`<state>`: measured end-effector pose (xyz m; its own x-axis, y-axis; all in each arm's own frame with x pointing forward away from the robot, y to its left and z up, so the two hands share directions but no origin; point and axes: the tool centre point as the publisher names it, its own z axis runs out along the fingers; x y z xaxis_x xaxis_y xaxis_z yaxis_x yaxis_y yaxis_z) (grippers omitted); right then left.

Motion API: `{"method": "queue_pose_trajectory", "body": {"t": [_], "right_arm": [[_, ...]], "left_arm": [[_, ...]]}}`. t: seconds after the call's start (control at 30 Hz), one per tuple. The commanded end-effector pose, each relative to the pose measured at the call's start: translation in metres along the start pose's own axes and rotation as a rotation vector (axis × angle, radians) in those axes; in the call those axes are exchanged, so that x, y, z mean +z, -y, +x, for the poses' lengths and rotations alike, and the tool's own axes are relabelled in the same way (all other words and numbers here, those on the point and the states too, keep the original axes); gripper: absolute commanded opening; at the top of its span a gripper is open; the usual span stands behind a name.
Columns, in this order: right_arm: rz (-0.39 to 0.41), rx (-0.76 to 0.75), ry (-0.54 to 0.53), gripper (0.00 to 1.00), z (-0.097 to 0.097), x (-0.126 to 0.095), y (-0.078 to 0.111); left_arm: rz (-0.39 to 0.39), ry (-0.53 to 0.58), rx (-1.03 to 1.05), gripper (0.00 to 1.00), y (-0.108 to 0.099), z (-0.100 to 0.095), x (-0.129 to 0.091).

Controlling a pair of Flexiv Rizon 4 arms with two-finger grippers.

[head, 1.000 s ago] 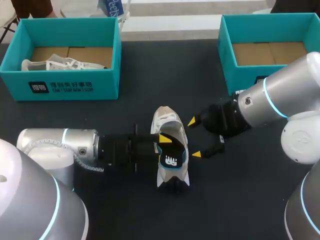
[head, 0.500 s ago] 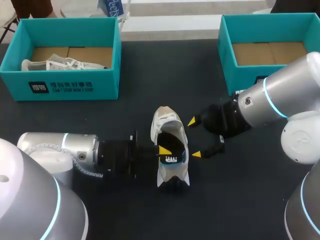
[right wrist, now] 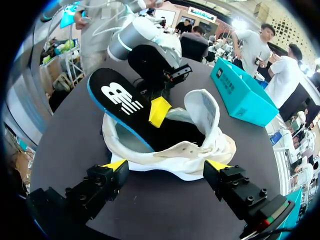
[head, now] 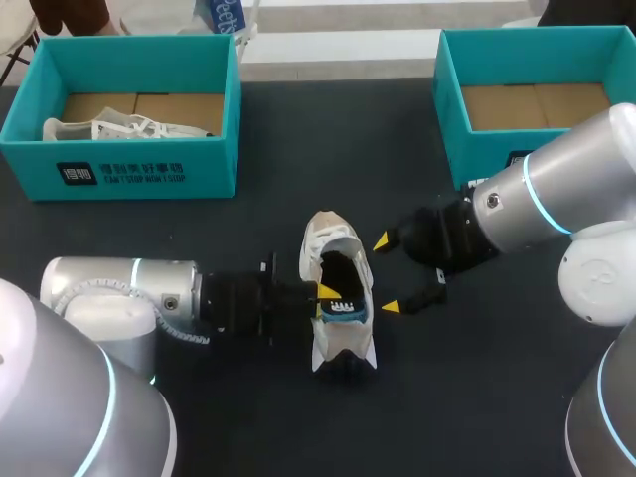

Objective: Take the shoe out of the shoebox, open the shoe tongue, remove and reinsert the insole, then place the shoe into the shoebox

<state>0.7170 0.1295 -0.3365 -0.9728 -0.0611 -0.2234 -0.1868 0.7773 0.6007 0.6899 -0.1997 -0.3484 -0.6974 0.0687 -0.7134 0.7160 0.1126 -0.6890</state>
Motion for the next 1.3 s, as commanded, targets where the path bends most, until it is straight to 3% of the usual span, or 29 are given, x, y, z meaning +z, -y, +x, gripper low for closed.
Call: {"method": "queue_pose_trajectory", "body": {"t": [0.03, 0.13, 0.47, 0.53, 0.63, 0.67, 0.7, 1.3], "right_arm": [[-0.002, -0.001, 0.002, 1.0, 0.001, 0.001, 0.0], [-0.002, -0.001, 0.002, 1.0, 0.001, 0.001, 0.0], [-0.002, -0.001, 0.002, 1.0, 0.001, 0.001, 0.0], [-0.002, -0.001, 0.002, 1.0, 0.001, 0.001, 0.0], [-0.002, -0.001, 0.002, 1.0, 0.001, 0.001, 0.0], [-0.002, -0.001, 0.002, 1.0, 0.001, 0.001, 0.0], [-0.002, -0.001, 0.002, 1.0, 0.001, 0.001, 0.0], [-0.002, -0.001, 0.002, 1.0, 0.001, 0.001, 0.0]], "left_arm": [[0.011, 0.013, 0.013, 0.31, 0.006, 0.0, 0.001], [0.021, 0.018, 0.027, 0.36, 0.014, -0.002, -0.001], [0.054, 0.036, 0.063, 0.33, 0.037, -0.009, -0.005], [0.064, 0.03, 0.065, 0.28, 0.041, -0.008, -0.003], [0.071, 0.013, 0.061, 0.13, 0.042, -0.005, 0.001], [0.072, 0.006, 0.059, 0.01, 0.042, -0.003, 0.002], [0.072, 0.004, 0.057, 0.0, 0.041, -0.002, 0.003], [0.001, -0.017, 0.066, 0.0, 0.0, 0.003, 0.001]]}}
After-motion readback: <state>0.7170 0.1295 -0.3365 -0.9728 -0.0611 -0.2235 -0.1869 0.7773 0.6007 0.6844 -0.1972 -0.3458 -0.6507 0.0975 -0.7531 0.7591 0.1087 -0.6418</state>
